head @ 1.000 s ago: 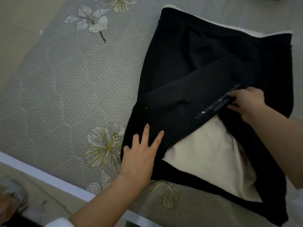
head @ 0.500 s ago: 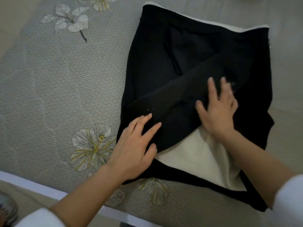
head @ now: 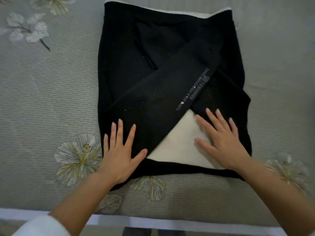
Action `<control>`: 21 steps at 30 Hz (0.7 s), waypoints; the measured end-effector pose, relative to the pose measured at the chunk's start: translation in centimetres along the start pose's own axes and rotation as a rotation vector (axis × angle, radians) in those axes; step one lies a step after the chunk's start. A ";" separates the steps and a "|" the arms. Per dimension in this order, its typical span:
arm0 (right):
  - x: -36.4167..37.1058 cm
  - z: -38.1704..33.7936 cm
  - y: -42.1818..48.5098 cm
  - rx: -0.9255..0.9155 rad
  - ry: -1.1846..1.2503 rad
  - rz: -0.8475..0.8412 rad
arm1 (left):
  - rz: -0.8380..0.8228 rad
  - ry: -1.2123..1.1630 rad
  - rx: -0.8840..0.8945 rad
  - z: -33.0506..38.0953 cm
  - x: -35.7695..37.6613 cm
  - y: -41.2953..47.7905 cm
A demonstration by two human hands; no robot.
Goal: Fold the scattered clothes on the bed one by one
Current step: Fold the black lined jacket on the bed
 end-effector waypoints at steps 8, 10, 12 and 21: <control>3.9 4.4 -8.3 -0.050 -0.060 -0.101 | -0.019 0.164 0.492 6.1 2.6 -4.1; 4.8 4.0 -7.9 -0.054 -0.084 -0.098 | -0.029 0.223 0.465 6.3 3.6 -3.9; 5.1 3.7 -7.3 -0.018 -0.110 -0.085 | -0.033 0.275 0.416 6.2 4.1 -3.6; 2.0 3.2 -6.1 0.078 0.013 -0.123 | -0.079 0.407 0.281 8.7 1.4 -3.2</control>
Point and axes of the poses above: each hand's wrist, its own y-axis towards the middle knuckle, its own x-axis out of the palm, z = x × y, the point moved 10 cm from there along y, towards the middle knuckle, and after that the axes turned 10 degrees about z, right-handed, at the moved point
